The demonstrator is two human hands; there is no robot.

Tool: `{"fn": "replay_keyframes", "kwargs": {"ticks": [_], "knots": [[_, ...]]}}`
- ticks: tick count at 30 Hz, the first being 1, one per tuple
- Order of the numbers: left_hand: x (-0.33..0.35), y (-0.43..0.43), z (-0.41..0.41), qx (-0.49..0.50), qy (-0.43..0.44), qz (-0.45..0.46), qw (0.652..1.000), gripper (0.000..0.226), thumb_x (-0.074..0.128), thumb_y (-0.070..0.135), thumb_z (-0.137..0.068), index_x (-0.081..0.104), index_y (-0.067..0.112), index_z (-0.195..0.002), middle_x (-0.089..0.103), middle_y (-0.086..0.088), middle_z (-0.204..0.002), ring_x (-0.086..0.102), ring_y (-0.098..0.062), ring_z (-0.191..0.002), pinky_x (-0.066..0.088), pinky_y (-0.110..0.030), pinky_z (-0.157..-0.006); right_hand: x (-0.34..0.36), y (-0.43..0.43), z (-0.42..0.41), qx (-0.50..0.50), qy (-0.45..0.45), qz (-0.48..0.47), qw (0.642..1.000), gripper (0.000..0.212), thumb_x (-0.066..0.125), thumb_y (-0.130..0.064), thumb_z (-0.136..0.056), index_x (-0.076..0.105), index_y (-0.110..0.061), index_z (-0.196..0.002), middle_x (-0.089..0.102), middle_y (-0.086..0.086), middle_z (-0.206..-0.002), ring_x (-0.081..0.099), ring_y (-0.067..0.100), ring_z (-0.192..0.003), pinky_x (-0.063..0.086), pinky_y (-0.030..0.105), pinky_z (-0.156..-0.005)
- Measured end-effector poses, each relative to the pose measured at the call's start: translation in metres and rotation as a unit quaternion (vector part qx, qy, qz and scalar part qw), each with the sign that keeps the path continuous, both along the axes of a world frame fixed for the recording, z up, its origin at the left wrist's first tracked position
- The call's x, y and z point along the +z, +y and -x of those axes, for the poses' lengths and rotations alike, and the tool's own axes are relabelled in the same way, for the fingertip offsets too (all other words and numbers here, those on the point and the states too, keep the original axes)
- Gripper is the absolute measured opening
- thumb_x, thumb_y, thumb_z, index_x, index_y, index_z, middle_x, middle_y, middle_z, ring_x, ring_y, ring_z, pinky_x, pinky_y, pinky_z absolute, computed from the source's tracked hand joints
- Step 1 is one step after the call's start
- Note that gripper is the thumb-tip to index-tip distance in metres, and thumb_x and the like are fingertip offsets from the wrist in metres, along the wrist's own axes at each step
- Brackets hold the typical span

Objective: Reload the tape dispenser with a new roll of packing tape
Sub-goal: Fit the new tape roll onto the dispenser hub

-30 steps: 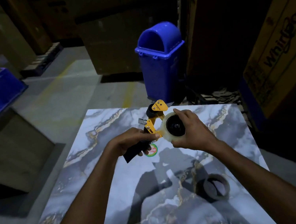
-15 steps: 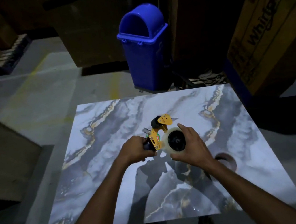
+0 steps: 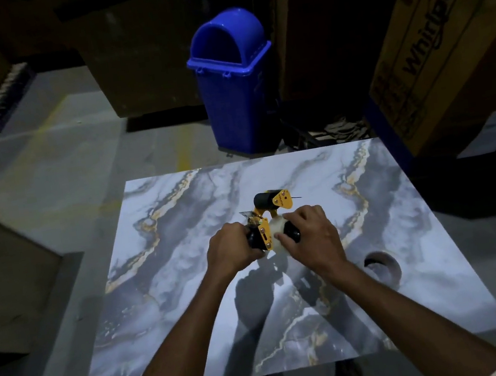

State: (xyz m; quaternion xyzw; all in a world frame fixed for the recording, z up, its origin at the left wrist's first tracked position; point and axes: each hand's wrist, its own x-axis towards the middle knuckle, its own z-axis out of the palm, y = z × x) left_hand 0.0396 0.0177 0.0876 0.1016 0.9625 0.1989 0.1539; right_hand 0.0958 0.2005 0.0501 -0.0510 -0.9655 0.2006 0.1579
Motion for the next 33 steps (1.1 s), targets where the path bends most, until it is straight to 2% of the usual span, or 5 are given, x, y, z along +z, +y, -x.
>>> {"fn": "replay_keyframes", "kwargs": {"ticks": [6,14,24,29,33], "knots": [[0.01,0.006,0.001,0.014,-0.003,-0.006,1.0,0.03,0.088,0.035,-0.064,0.064,0.018,-0.069,0.06,-0.002,-0.064,0.068,-0.028,-0.068,0.04,-0.027,-0.049,0.018,-0.001,0.022,0.026,-0.086,-0.031,0.995,0.037,0.069,-0.045,-0.078,0.075,-0.021,-0.106,0.062,0.005,-0.1,0.053,0.028,-0.106,0.049,0.035,-0.07],[0.023,0.004,0.008,0.059,-0.042,-0.054,0.996,0.034,0.09,0.036,-0.054,0.074,0.013,-0.072,0.072,-0.002,-0.057,0.071,-0.015,-0.049,0.059,-0.031,-0.053,0.028,0.008,0.028,0.013,-0.059,0.014,0.998,0.046,0.068,-0.057,-0.078,0.072,-0.026,-0.111,0.059,0.001,-0.1,0.05,0.023,-0.104,0.048,0.035,-0.079],[0.057,-0.01,0.034,0.085,-0.222,-0.234,0.943,0.032,0.097,0.022,-0.066,0.081,0.0,-0.083,0.074,-0.016,-0.071,0.066,-0.024,-0.055,0.056,-0.032,-0.058,0.033,0.049,0.018,0.062,-0.04,0.28,0.957,0.116,0.087,-0.067,-0.054,0.034,-0.027,-0.149,0.047,-0.006,-0.146,0.048,0.013,-0.132,0.05,0.042,-0.103],[0.072,-0.018,0.048,0.067,-0.332,-0.274,0.9,0.048,0.091,0.027,-0.071,0.076,-0.008,-0.1,0.065,-0.008,-0.064,0.053,-0.017,-0.047,0.044,-0.023,-0.047,0.067,0.055,0.019,0.053,0.01,0.357,0.933,0.106,0.094,-0.056,-0.055,0.043,-0.033,-0.145,0.061,-0.01,-0.122,0.062,0.003,-0.107,0.058,0.024,-0.087],[0.082,-0.028,0.057,0.031,-0.369,-0.293,0.881,0.059,0.096,0.039,-0.056,0.079,0.0,-0.096,0.064,-0.006,-0.065,0.053,-0.013,-0.045,0.045,-0.02,-0.045,0.089,0.06,0.02,0.094,0.027,0.384,0.918,0.075,0.096,-0.048,-0.058,0.064,-0.037,-0.125,0.071,-0.018,-0.112,0.068,0.004,-0.101,0.06,0.028,-0.085]]}}
